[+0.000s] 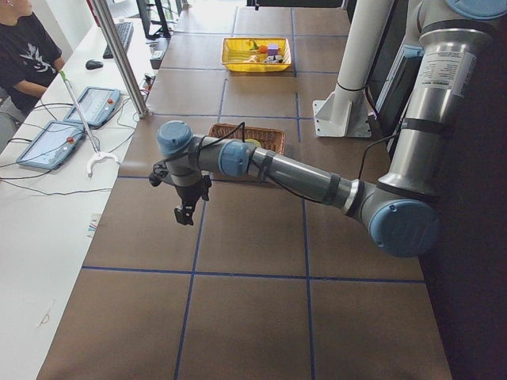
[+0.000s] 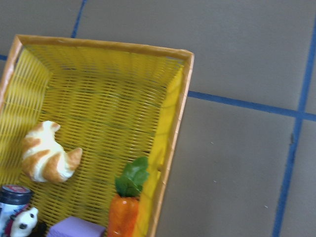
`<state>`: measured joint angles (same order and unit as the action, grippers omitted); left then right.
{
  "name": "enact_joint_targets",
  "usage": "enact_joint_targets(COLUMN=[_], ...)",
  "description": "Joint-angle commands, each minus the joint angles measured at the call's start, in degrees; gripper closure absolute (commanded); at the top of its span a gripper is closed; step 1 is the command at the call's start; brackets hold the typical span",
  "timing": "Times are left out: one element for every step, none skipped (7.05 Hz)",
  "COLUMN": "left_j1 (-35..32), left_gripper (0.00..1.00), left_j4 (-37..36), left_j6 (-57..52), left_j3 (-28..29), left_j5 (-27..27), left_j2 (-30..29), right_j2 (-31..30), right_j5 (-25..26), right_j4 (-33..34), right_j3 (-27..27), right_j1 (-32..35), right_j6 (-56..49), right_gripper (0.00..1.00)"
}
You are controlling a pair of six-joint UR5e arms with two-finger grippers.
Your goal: Move tape to another basket
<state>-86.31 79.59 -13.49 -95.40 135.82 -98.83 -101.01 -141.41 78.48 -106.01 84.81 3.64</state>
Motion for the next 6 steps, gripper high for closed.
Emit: enact_joint_targets(left_j1=[-5.44, -5.62, -5.45, -5.45, -5.45, -5.27], left_gripper=[0.00, 0.00, 0.00, 0.00, 0.00, 0.00], left_j4=[-0.75, 0.37, 0.56, 0.65, 3.17, 3.63], left_j6=[-1.99, 6.89, 10.46, 9.89, 9.88, 9.88], left_j3=[1.35, -1.52, -6.33, -6.38, -6.73, -5.86], left_j5=[1.73, 1.99, 1.38, 1.37, 1.37, 1.37], left_j2=[5.04, 8.44, 11.17, 12.42, 13.21, 13.13], right_j2=[5.61, 7.47, 8.88, 10.29, 11.26, 10.75], right_j5=[6.90, 7.12, 6.86, 6.33, 6.24, 6.41], right_j4=[16.99, 19.41, 19.61, 19.61, 19.96, 19.87], right_j3=[1.15, 3.59, 6.31, 9.47, 10.11, 9.51], right_j1=[4.12, 4.31, 4.48, 4.48, 4.66, 4.92], right_j6=[-11.08, -11.99, -11.99, -11.91, -11.99, -11.99], right_gripper=[0.00, 0.00, 0.00, 0.00, 0.00, 0.00])
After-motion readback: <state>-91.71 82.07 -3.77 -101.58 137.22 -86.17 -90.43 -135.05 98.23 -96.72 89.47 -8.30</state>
